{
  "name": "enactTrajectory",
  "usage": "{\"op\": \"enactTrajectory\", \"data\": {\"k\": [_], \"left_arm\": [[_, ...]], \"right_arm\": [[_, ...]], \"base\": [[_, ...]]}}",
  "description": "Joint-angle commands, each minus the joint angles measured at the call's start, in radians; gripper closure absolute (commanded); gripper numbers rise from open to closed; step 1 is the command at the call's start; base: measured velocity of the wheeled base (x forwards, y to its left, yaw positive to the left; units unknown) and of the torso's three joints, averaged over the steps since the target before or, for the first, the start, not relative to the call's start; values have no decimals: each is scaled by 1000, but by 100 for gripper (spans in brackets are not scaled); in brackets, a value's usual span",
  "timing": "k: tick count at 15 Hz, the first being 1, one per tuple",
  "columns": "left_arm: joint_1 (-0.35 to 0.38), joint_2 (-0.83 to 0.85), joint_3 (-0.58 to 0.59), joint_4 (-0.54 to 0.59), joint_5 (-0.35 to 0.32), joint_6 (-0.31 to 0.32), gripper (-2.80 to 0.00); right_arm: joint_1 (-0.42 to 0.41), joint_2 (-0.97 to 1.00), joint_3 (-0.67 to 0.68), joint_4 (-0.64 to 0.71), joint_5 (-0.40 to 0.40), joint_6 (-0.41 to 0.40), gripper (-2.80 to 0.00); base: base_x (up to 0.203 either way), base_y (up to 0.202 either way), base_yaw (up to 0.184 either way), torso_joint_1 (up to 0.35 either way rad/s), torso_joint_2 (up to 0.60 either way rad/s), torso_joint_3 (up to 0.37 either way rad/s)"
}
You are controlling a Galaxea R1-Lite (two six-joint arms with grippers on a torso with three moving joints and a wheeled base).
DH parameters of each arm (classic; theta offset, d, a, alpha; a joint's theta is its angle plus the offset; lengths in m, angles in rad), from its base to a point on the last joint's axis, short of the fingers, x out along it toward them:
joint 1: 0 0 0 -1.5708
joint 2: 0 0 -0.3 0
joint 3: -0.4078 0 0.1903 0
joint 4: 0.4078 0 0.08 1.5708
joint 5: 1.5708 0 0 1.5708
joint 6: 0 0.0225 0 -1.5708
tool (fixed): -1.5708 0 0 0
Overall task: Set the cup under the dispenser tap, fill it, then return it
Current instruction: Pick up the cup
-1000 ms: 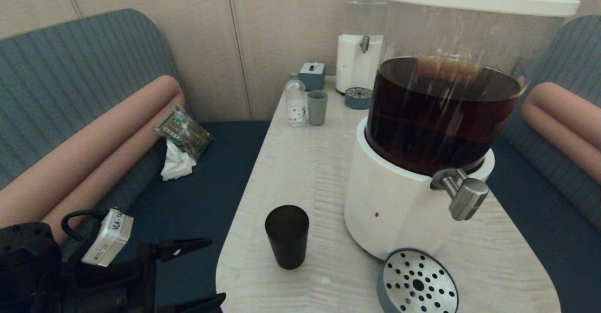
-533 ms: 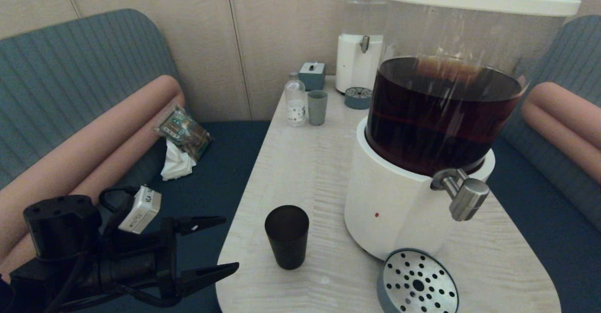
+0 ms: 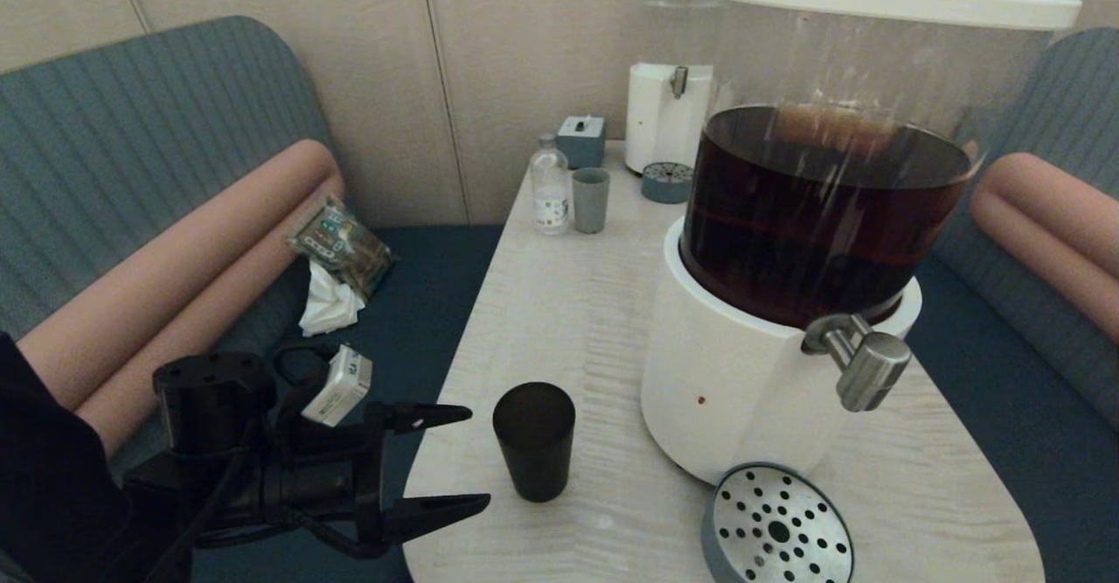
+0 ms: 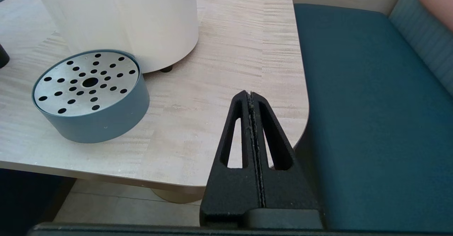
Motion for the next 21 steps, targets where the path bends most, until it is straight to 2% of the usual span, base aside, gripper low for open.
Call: {"op": "enactTrajectory", "data": {"k": [1,12,21], "left_arm": [[-22,39,-38,0,-2,1,-280],[-32,157,-154,8,2,-3,-280],[-107,232,-286,48,5,1,-280]], "right_arm": [[0,-5,8,0,0,0,0],[0,-5,8,0,0,0,0],[0,-5,8,0,0,0,0]], "base": [[0,0,0,0,0,0],[0,0,0,0,0,0],[0,0,0,0,0,0]]}}
